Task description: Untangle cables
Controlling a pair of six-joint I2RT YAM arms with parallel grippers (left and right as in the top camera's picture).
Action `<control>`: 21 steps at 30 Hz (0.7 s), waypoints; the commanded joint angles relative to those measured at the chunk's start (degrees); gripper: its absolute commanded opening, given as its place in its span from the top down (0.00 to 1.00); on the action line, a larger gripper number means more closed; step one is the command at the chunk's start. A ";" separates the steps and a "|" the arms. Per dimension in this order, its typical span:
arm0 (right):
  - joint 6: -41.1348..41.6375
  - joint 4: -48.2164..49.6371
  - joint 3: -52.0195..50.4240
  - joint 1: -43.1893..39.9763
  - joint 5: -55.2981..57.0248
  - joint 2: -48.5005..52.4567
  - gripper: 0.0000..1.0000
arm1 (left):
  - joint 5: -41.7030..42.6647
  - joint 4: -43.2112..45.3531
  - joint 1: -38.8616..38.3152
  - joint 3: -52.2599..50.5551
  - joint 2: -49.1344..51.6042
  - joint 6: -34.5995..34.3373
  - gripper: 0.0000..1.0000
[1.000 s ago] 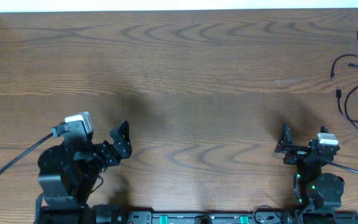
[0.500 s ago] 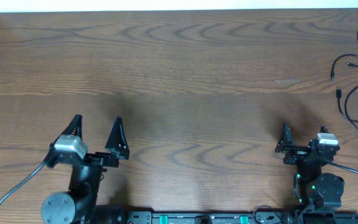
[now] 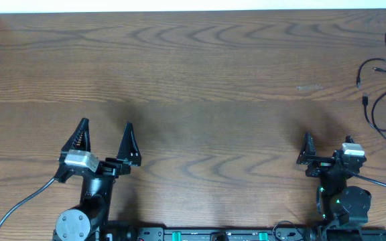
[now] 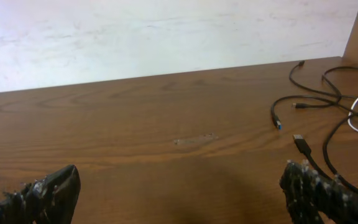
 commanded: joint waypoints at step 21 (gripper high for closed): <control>-0.37 -0.04 -0.17 -0.28 0.09 -0.39 0.01 | -2.36 9.77 -0.22 -14.49 -6.56 0.79 0.01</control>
